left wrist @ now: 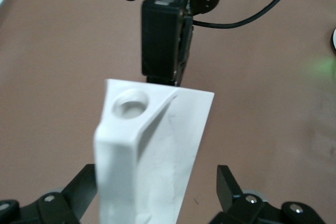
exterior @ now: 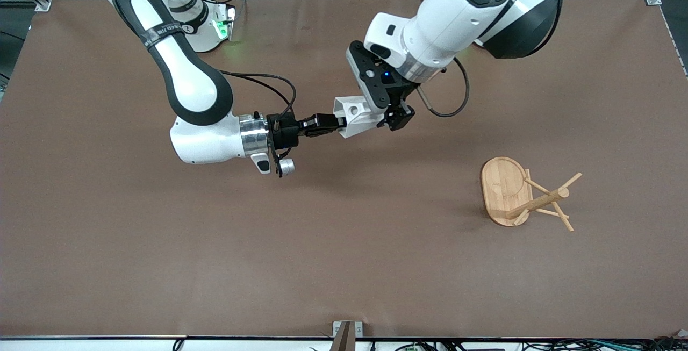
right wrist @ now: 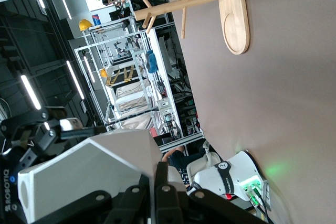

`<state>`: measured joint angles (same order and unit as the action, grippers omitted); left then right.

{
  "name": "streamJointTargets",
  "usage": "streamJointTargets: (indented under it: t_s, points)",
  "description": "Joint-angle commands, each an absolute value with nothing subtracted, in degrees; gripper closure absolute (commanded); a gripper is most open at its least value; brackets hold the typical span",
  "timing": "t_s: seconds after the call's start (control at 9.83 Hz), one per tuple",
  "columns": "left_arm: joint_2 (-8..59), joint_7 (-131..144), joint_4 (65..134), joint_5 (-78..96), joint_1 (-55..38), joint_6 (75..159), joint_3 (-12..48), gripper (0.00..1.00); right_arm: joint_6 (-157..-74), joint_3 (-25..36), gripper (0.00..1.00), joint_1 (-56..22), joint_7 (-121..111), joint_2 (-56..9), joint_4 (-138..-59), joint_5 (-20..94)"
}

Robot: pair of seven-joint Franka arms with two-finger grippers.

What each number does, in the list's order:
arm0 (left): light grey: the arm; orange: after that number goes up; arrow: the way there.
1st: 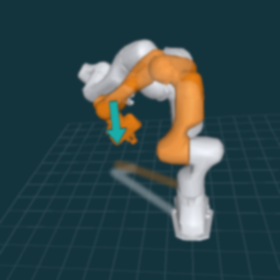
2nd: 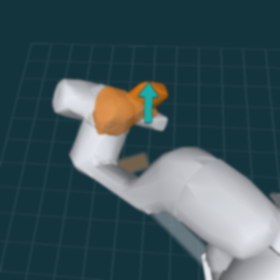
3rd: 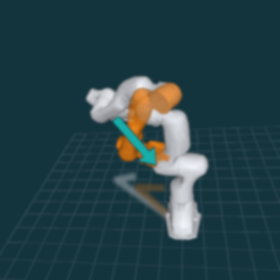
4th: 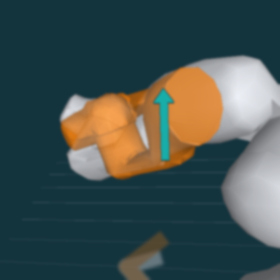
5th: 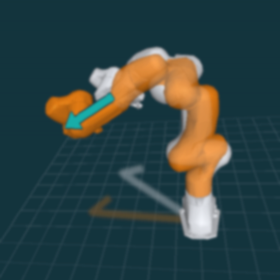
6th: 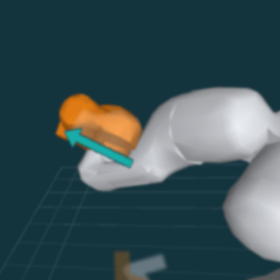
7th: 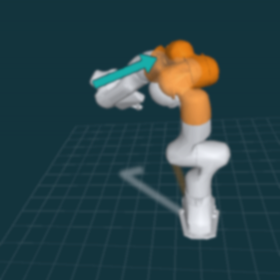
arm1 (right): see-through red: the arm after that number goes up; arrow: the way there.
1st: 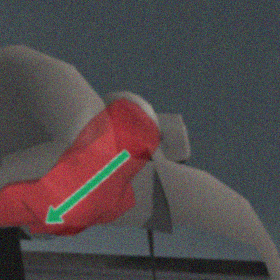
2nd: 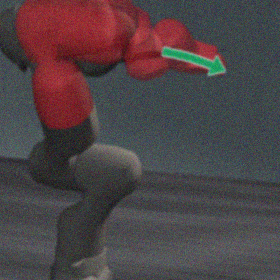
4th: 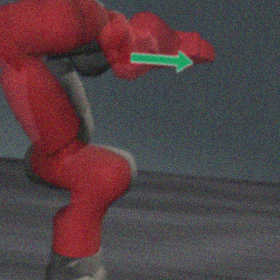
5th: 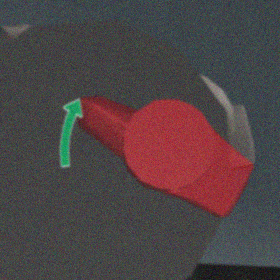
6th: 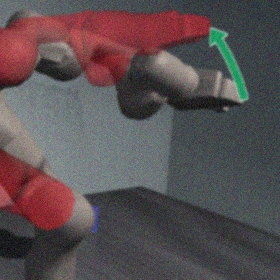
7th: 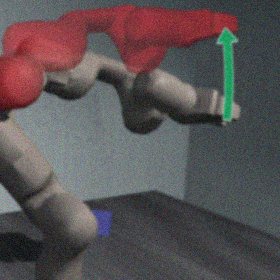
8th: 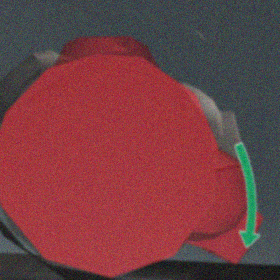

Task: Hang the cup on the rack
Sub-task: 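Grasp the cup with the left gripper and open the right gripper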

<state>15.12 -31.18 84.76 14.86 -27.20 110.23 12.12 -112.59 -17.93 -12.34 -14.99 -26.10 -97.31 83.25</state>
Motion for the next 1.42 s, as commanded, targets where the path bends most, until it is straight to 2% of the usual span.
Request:
streamJointTargets:
  t_s: [0.0, 0.41, 0.51, 0.61, 0.71, 0.92, 1.02, 1.12, 1.22, 1.32]
  points:
    - [17.8, -33.1, 85.3, 14.1, -27.2, 110.5, 12.0, 0.0, -112.8, -18.7, 0.99, -11.5, -16.0, -24.5, -99.0, 85.3]
    - [19.5, -33.4, 85.0, 14.0, -28.1, 110.6, 12.0, 0.0, -112.9, -18.7, 0.99, -11.6, -16.0, -24.4, -99.0, 85.3]
    - [19.5, -33.5, 85.1, 14.0, -28.1, 110.6, 12.0, 0.12, -112.9, -18.7, 0.99, -11.6, -16.0, -24.4, -99.0, 85.3]
    - [19.5, -33.3, 85.1, 14.0, -28.2, 110.6, 12.0, 0.46, -112.9, -18.7, 0.99, -11.6, -15.9, -24.3, -99.0, 85.3]
    - [19.5, -33.0, 85.1, 14.0, -28.3, 110.6, 12.0, 0.71, -113.0, -18.7, 0.99, -11.6, -15.9, -24.3, -99.0, 85.3]
    - [19.4, -32.9, 85.1, 14.0, -28.2, 110.6, 12.0, 0.95, -113.1, -18.7, 0.99, -11.7, -15.9, -24.3, -99.0, 85.3]
    - [19.3, -32.9, 85.1, 14.0, -28.2, 110.5, 12.0, 0.99, -113.0, -18.7, 0.99, -11.7, -15.6, -24.3, -99.0, 85.3]
    - [19.3, -33.4, 85.1, 14.0, -28.1, 110.5, 12.0, 1.0, -112.9, -18.7, 0.98, -11.6, -15.4, -24.3, -98.9, 85.3]
    - [19.2, -33.4, 85.1, 14.0, -28.1, 110.5, 12.0, 1.0, -112.5, -18.7, 0.75, -11.2, -15.2, -24.4, -99.0, 85.3]
    - [19.2, -33.4, 85.1, 14.0, -28.1, 110.5, 12.0, 1.0, -113.4, -18.6, 0.03, -11.2, -15.5, -23.7, -98.9, 85.3]
